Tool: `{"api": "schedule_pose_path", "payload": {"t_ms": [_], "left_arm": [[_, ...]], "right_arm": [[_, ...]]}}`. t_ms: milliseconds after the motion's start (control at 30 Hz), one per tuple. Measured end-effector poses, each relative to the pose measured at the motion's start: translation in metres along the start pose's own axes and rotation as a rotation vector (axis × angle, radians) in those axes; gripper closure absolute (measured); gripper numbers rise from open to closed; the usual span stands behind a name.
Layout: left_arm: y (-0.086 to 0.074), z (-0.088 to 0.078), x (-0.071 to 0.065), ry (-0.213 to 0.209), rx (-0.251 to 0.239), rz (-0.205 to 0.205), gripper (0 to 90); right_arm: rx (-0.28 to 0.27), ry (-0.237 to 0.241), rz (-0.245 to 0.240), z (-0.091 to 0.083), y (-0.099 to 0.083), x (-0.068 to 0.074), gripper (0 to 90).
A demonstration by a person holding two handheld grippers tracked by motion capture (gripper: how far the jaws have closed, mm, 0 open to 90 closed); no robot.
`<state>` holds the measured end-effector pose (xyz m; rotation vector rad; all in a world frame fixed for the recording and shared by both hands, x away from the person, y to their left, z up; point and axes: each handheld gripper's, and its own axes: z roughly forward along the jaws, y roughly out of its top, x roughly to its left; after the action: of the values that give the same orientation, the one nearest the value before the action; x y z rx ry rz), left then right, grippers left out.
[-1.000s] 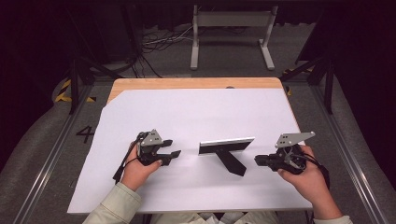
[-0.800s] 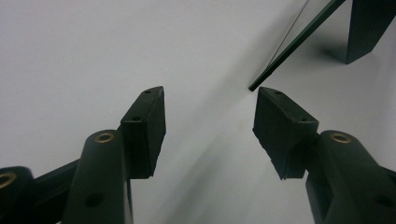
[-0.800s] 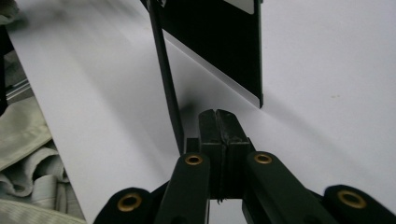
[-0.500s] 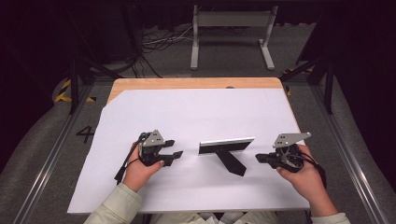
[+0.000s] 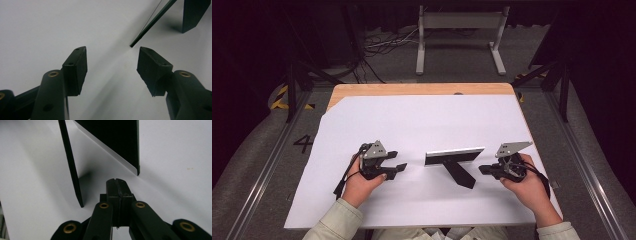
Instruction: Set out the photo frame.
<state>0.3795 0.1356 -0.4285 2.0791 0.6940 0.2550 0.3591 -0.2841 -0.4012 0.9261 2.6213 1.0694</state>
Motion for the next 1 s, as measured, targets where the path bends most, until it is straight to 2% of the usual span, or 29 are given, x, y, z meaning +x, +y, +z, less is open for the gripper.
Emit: {"api": "schedule_pose_path", "payload": {"t_ms": [367,500,667,767,900,1000], "left_arm": [[-0.003,-0.001,0.0,-0.003,-0.001,-0.018,41.7],[0.0,0.005,-0.001,-0.031,-0.035,-0.03,45.0],[0.004,0.02,-0.004,-0.049,-0.051,-0.051,59.6],[0.006,0.028,-0.006,-0.056,-0.054,-0.049,68.6],[0.007,0.039,-0.008,-0.038,-0.05,-0.044,78.2],[0.01,0.048,-0.008,-0.031,-0.059,-0.062,88.4]], "right_arm": [[0.025,0.017,0.035,0.014,-0.001,-0.007,90.0],[0.026,0.014,0.047,0.014,-0.003,-0.011,90.0],[0.022,0.005,0.057,0.012,-0.005,-0.014,90.0],[0.02,0.002,0.065,0.011,-0.006,-0.015,90.0],[0.018,-0.002,0.073,0.008,-0.007,-0.018,90.0],[0.015,-0.009,0.075,0.006,-0.007,-0.019,90.0]]}}
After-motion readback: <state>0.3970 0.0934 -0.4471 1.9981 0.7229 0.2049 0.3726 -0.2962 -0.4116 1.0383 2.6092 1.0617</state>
